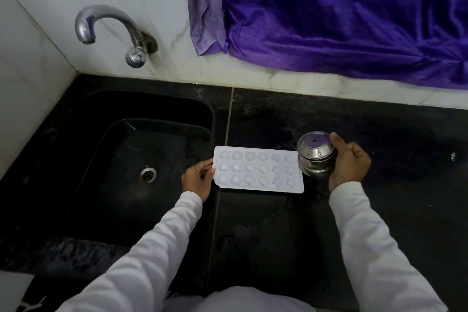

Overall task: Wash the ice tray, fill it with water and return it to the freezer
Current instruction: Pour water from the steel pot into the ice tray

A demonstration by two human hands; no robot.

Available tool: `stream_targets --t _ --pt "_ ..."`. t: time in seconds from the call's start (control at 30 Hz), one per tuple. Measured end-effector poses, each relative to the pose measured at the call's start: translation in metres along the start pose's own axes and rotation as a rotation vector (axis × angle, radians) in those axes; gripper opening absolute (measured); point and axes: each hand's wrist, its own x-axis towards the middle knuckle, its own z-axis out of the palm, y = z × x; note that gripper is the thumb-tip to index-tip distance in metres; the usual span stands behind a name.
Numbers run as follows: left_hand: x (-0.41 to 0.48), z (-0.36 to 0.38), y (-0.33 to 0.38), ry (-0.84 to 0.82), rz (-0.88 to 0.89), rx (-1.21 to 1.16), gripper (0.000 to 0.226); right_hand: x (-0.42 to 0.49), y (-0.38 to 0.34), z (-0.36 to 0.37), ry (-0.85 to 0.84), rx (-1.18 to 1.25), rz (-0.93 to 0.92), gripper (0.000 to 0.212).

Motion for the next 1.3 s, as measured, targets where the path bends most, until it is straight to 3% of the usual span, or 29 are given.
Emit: stream_targets --t 0.4,1.3 --pt "0.0 0.0 -0.002 -0.001 0.017 0.015 0.028 0.01 0.001 -0.013 0.0 -0.236 -0.144 0.047" --pt "0.0 0.0 -0.004 -0.008 0.004 0.009 0.028 0.016 0.002 -0.022 0.022 -0.269 -0.187 0.048"
